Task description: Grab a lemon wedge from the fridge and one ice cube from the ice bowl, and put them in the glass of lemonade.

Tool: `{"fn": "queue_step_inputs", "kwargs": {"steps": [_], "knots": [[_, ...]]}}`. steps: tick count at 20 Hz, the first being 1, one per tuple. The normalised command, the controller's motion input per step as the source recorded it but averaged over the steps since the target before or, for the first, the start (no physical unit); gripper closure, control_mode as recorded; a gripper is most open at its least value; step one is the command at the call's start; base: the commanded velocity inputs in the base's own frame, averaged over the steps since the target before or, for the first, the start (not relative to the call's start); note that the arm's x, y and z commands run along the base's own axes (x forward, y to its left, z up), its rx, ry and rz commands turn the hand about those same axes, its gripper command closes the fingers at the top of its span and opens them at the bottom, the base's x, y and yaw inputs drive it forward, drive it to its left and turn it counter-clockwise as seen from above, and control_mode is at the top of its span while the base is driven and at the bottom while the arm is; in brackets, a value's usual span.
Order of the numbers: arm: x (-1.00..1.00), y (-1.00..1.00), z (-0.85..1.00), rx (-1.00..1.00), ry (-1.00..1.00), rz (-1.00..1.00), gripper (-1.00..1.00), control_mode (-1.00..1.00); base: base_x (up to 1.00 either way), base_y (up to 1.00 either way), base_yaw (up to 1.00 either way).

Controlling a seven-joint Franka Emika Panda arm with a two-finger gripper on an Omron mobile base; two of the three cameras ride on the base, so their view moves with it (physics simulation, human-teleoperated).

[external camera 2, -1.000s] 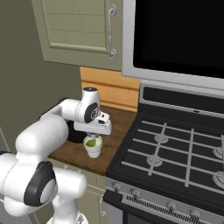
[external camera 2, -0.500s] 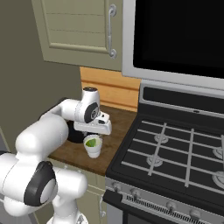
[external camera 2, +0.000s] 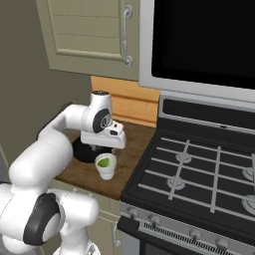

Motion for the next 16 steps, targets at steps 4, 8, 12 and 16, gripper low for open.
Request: {"fn": "queue_step_inputs", "kwargs": {"steps": [4, 8, 12, 16], "knots": [[-0.84, -0.03, 0.42, 0.0, 0.0, 0.0, -1.0, -1.0, 0.0, 0.0, 0.0], [-0.57, -0.04, 0.02, 0.01, 0.01, 0.0, -1.0, -1.0, 0.0, 0.0, 0.0], [-0.38, 0.01, 0.03, 0.01, 0.0, 0.0, -1.0, -1.0, 0.0, 0.0, 0.0], [-0.05, 0.01, 0.23, 0.0, 0.0, 0.0, -1.0, -1.0, 0.0, 0.0, 0.0]]}}
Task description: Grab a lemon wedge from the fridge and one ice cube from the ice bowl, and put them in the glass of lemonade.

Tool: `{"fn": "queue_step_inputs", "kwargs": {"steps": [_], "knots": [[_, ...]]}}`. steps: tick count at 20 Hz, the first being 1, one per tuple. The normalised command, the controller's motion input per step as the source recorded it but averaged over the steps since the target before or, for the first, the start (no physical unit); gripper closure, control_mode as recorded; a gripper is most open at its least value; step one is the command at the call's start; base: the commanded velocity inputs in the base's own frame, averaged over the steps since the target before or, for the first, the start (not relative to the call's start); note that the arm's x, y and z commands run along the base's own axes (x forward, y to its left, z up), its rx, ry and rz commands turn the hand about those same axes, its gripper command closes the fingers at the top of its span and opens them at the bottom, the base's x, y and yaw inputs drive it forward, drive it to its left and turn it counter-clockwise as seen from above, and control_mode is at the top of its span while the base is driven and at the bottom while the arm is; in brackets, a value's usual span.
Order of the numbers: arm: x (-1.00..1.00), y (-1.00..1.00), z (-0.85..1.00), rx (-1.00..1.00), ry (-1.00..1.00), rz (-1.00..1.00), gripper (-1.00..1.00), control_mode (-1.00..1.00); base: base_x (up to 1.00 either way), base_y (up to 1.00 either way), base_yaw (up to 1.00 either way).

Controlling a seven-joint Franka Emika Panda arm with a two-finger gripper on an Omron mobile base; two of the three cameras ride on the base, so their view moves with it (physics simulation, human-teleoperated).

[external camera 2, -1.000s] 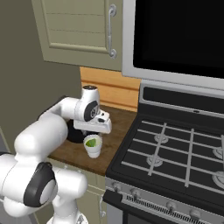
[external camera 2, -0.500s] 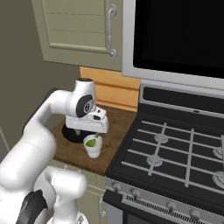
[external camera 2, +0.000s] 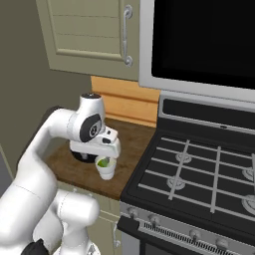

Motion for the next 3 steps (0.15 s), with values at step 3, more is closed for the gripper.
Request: {"fn": "queue_step_inputs", "kwargs": {"steps": [3], "knots": [[-0.21, 0.14, 0.25, 0.0, -0.03, 0.0, -1.0, -1.0, 0.0, 0.0, 0.0]]}}
